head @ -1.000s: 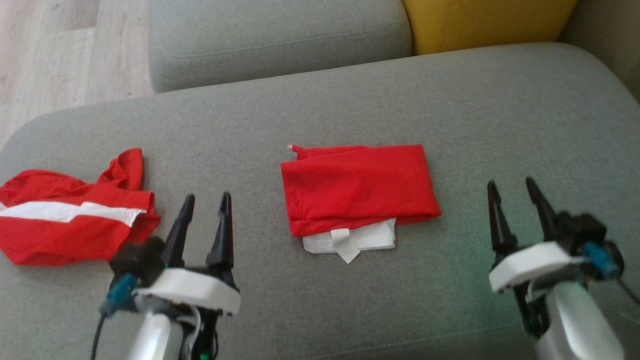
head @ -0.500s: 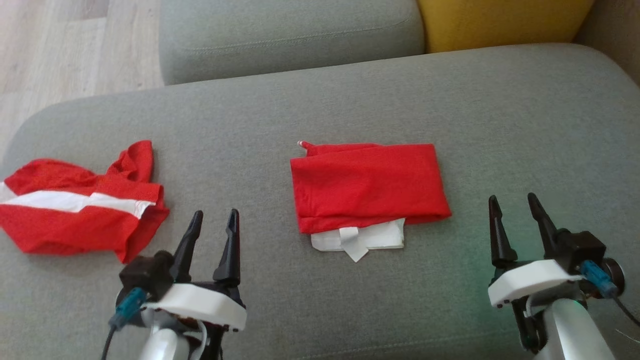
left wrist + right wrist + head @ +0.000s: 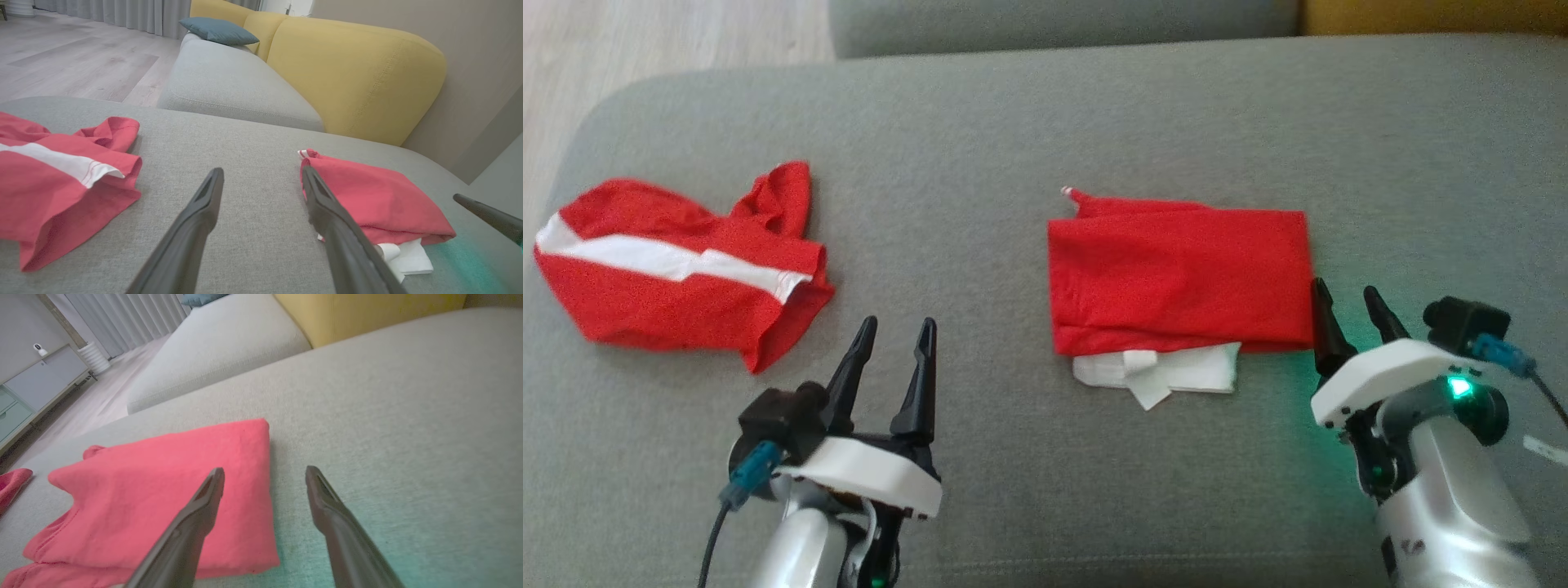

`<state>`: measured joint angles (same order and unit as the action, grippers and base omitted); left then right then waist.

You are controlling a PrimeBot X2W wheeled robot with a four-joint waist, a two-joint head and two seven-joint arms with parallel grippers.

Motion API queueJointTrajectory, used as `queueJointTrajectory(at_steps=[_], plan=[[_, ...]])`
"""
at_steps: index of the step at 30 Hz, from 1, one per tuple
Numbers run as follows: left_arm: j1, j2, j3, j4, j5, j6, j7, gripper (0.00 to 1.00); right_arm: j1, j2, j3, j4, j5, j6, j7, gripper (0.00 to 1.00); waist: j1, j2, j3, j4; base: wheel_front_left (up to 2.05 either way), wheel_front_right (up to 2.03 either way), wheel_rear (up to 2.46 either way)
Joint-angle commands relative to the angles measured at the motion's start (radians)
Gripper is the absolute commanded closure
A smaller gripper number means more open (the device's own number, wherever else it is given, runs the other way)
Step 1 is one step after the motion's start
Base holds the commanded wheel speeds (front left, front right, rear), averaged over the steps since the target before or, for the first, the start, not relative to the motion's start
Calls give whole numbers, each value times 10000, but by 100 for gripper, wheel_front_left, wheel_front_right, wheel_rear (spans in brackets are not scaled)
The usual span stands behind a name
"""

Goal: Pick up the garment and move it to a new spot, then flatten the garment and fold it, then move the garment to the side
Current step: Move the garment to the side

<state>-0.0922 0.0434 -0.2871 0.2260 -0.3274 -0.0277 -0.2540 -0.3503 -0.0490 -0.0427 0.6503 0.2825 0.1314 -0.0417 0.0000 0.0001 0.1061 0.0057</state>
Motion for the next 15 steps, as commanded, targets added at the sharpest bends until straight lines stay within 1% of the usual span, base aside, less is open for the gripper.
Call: queueJointTrajectory(at_steps=[1,4,8,11,15], plan=[[-514,68,186,-308,41,-54,-78,0,-496,-14,147,36,232,-7,154,0,0,-1,423,396,0,0,0],[-662,68,166,-307,30,-59,-78,0,-979,-14,88,666,560,-7,409,0,0,-1,704,619,0,0,0],[-813,68,208,-326,32,-79,-78,0,-1480,-14,50,1440,506,-7,492,0,0,-1,989,781,0,0,0],[-884,68,242,-340,43,-85,-78,0,-1756,-13,200,1833,528,-7,349,0,0,-1,1117,796,0,0,0],[-930,68,348,-328,135,-97,-78,0,-2008,-13,538,2200,487,-7,39,0,0,-1,1220,651,0,0,0]])
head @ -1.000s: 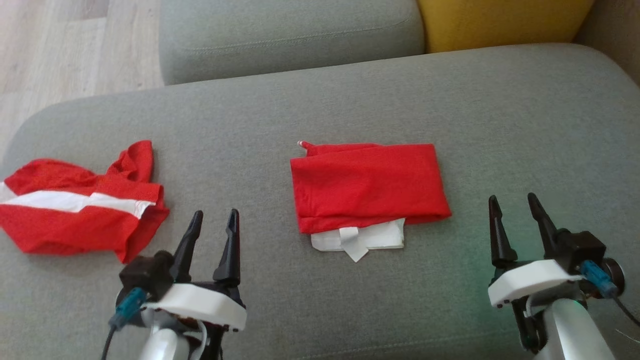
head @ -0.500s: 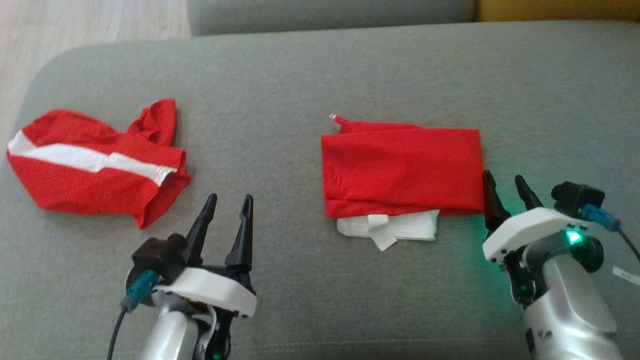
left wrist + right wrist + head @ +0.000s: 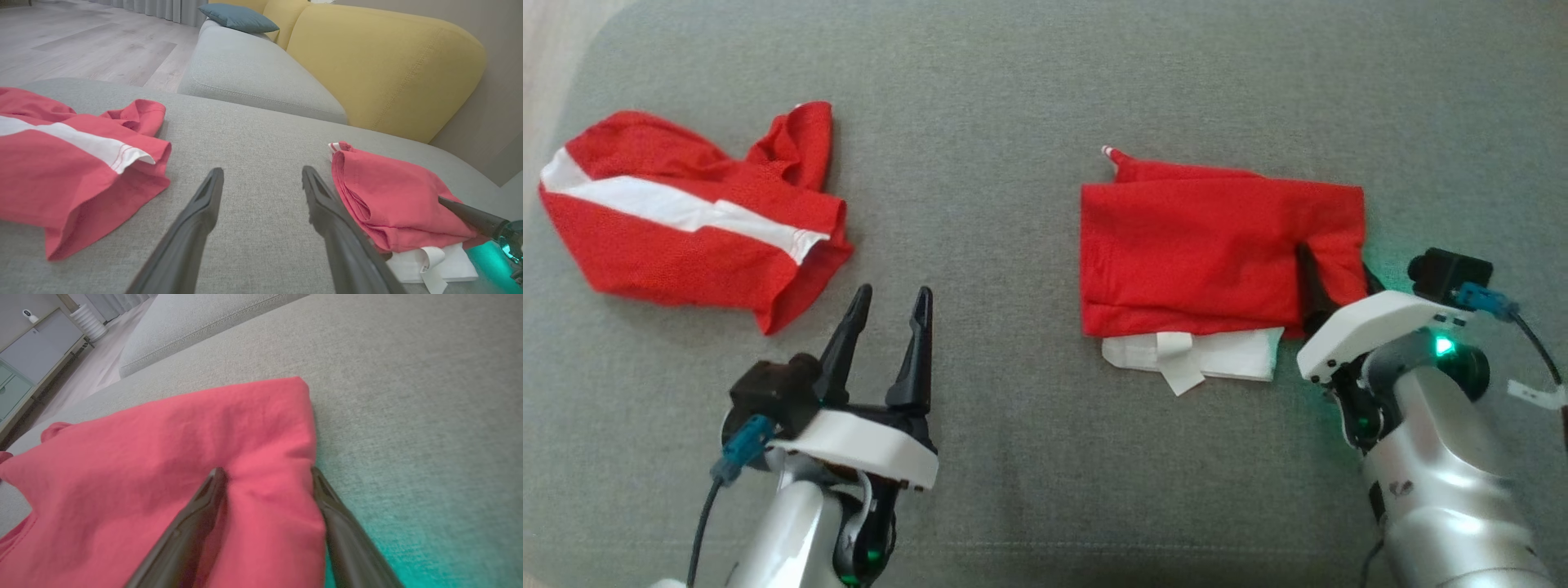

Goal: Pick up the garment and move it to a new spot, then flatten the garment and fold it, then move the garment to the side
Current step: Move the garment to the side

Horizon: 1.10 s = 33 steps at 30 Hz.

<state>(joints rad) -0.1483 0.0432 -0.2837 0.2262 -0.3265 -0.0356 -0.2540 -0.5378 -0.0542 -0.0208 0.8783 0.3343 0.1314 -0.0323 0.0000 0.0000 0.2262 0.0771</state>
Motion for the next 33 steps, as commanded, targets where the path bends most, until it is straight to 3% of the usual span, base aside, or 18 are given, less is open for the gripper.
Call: queueJointTrajectory(at_steps=[1,2,8,15,16,21,26,33], plan=[[-382,70,343,-318,159,-31,-78,0,-179,39,377,12,-18,-7,-108,53,0,0,24,-116,0,0,0],[-399,70,380,-308,184,-39,-78,0,-229,38,409,103,-74,-7,-176,100,0,0,23,-179,0,0,0],[-472,70,562,-272,298,-101,-78,0,-529,-632,582,411,-490,-7,-446,100,0,0,-89,-566,0,0,0],[-468,70,587,-293,265,-129,-78,0,-1070,-3001,682,369,-1410,-7,-657,100,0,0,-226,-807,0,0,0],[-468,70,587,-293,265,-129,-78,0,-1070,-3001,682,369,-1410,-7,-657,100,0,0,-226,-807,0,0,0],[-452,70,605,-358,181,-126,-78,0,-1509,-4462,666,247,-2266,-7,-854,100,0,0,-218,-843,0,0,0],[-448,70,625,-426,108,-132,-78,0,-1849,-4873,499,130,-2744,-7,-903,100,0,0,-115,-819,0,0,0],[-492,70,652,-436,75,-161,-78,0,-1974,-4961,152,100,-3214,-7,-982,100,0,0,31,-729,0,0,0]])
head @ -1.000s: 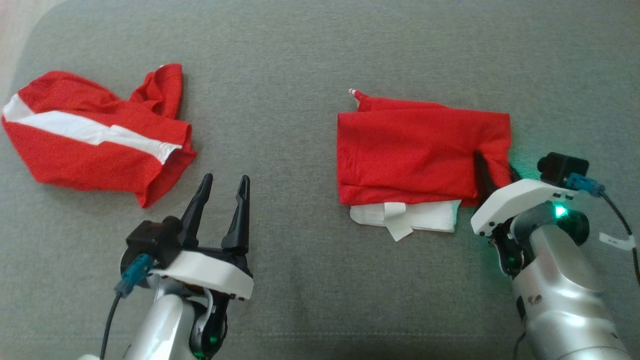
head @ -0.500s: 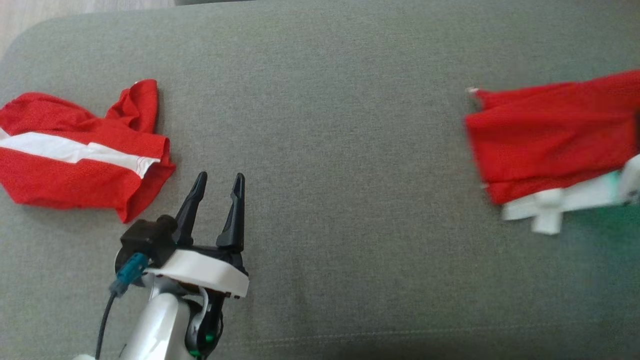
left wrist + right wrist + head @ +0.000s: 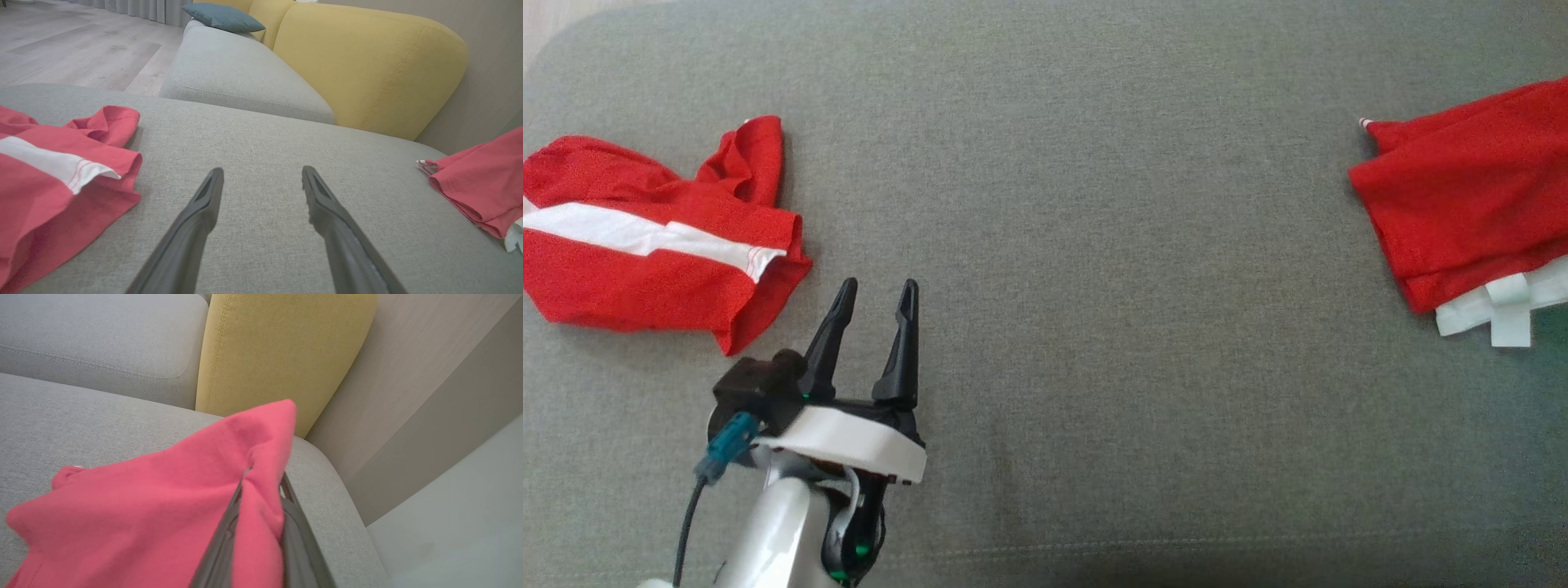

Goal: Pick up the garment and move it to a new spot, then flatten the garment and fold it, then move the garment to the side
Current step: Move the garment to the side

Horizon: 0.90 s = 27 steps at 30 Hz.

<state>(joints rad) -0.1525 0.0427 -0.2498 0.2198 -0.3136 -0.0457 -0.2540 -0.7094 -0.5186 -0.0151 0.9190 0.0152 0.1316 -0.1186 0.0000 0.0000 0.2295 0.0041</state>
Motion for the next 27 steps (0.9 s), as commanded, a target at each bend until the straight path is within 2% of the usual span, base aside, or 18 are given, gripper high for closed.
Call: queueJointTrajectory(at_steps=[1,4,5,6,7,14,20,26,27], plan=[[-440,76,333,-370,-50,-59,-78,0,-259,-271,33,-312,-17,-9,-123,100,0,0,6,0,0,0,0],[-403,76,384,-340,-11,-74,-78,0,-267,-218,-146,-332,-173,-9,-133,100,0,0,14,-13,0,0,0],[-394,76,401,-331,0,-84,-78,0,-267,-196,-220,-336,-236,-9,-142,73,0,0,7,-19,0,0,0],[-391,76,422,-318,7,-94,-78,0,-269,-148,-290,-342,-275,-9,-154,23,0,0,-4,-27,0,0,0],[-396,76,441,-301,15,-102,-78,0,-280,-61,-369,-346,-239,-9,-164,0,0,0,-18,-36,0,0,0],[-417,76,467,-224,-28,-90,-78,0,-173,545,-469,-570,-67,-9,-596,0,0,0,-408,-84,0,0,0],[-195,76,577,-281,-155,-27,-78,0,274,1488,342,-1226,287,-9,-1063,0,0,0,-1138,-133,0,0,0],[131,76,755,-557,-298,103,-78,0,1468,2602,1009,-2328,838,-9,-1294,0,0,0,-2073,-139,0,0,0],[131,76,755,-557,-298,103,-78,0,1468,2602,1009,-2328,838,-9,-1294,0,0,0,-2073,-139,0,0,0]])
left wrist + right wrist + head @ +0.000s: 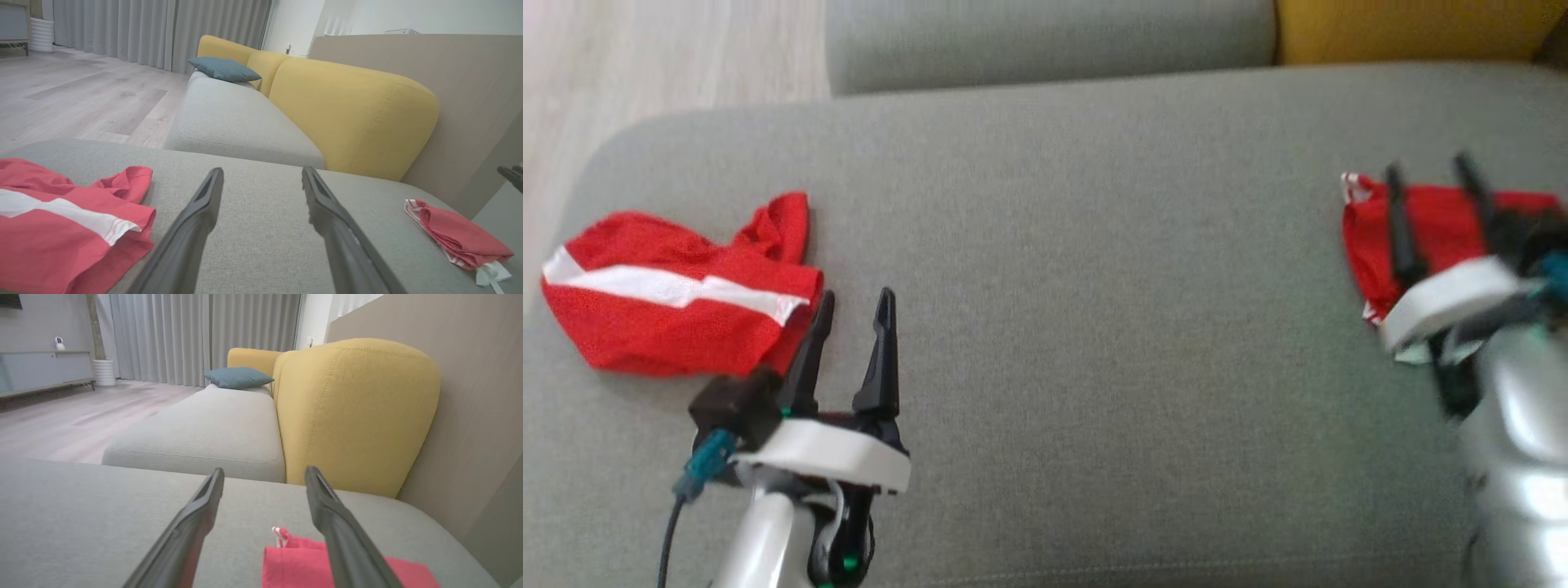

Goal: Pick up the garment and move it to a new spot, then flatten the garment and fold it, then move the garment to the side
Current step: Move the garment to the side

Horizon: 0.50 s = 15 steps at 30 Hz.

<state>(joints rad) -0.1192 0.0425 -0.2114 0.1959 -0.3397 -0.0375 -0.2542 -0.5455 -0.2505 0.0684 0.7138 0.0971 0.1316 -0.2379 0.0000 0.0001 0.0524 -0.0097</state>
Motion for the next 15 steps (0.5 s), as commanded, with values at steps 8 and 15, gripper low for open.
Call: queueJointTrajectory(at_steps=[8,15], plan=[[316,77,302,-555,-42,20,-76,0,2206,1201,280,-2405,406,-9,-225,0,0,-1,-983,79,0,0,0],[912,77,443,-630,42,-54,-76,0,4271,1946,-296,-4110,425,-9,-236,0,0,-1,-1312,-28,0,0,0]])
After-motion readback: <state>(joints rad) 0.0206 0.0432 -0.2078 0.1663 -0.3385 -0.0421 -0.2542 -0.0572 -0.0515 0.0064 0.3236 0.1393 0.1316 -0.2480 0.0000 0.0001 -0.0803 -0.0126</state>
